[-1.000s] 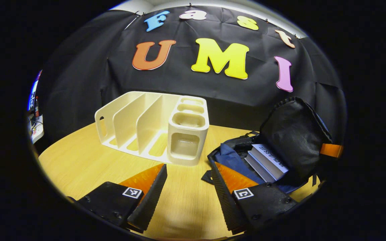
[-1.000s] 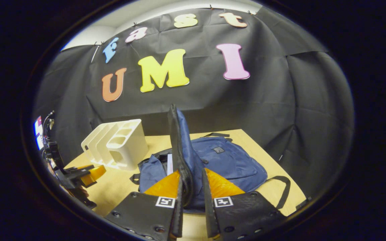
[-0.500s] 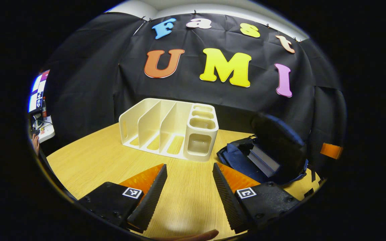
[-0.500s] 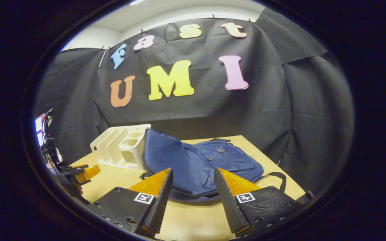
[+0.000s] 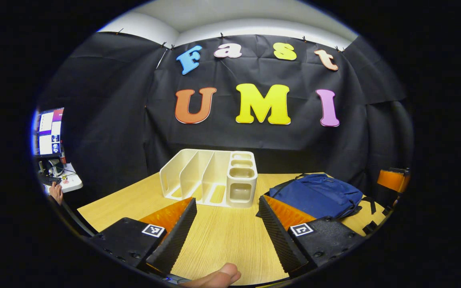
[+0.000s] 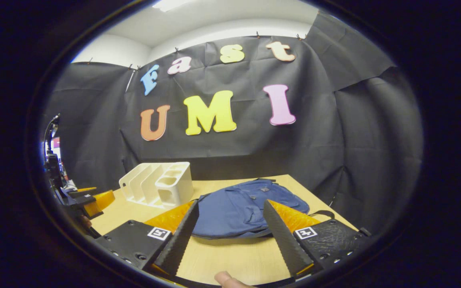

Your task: Open the schoolbag, grab two books from the bookshelf and put them into the schoolbag.

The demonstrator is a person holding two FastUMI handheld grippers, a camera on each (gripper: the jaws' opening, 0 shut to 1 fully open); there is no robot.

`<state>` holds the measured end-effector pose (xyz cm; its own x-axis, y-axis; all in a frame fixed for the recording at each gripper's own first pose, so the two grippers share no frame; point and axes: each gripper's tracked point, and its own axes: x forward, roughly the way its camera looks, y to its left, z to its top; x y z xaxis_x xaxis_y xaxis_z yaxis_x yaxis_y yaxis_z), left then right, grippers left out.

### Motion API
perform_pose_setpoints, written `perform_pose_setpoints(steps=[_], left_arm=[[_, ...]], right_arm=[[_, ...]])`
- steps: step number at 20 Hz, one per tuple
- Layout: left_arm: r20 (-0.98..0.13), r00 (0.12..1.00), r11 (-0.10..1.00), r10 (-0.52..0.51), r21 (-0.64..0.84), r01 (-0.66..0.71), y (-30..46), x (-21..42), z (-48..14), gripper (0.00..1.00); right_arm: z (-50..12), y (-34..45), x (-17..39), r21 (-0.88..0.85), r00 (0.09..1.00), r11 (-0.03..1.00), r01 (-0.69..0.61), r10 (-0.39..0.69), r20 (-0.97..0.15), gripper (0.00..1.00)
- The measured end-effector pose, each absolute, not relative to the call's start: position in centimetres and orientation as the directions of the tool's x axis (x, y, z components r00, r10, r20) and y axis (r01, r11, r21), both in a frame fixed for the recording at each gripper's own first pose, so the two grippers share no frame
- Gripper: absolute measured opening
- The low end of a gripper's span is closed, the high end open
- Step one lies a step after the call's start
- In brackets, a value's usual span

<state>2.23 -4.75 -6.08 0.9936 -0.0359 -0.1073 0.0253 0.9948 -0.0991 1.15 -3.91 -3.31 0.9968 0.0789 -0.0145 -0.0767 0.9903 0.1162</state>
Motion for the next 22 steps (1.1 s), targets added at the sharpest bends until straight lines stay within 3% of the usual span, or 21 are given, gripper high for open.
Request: perform_pose_setpoints(steps=[4, 5, 14, 18, 22], left_arm=[[-0.097, 0.993, 0.994, -0.070, -0.094, 0.061, -5.1, 0.8, -4.0, 0.98], [-0.099, 0.992, 0.994, -0.072, -0.086, 0.063, -5.1, 0.4, -3.7, 0.98], [-0.068, 0.996, 0.998, -0.059, -0.034, 0.056, -4.2, -1.1, -3.4, 0.98], [-0.021, 0.999, 0.998, -0.045, -0.036, 0.044, -4.2, -1.0, -2.5, 0.98], [-0.012, 0.998, 0.998, -0.059, -0.038, 0.058, -4.9, -1.2, -2.4, 0.98]], right_arm=[[-1.3, -5.2, -0.9, 0.063, 0.997, 0.997, -0.049, 0.045, 0.063, 0.96], [-1.4, -5.6, -1.0, 0.067, 0.998, 0.997, -0.031, 0.028, 0.056, 0.92], [-2.0, -5.8, -1.1, 0.049, 0.999, 0.999, -0.022, 0.020, 0.029, 0.99], [-1.9, -6.3, -1.0, 0.046, 0.999, 0.999, -0.017, 0.016, 0.037, 0.93], [-2.0, -6.5, -0.9, 0.044, 0.999, 0.999, -0.018, 0.017, 0.032, 0.96]])
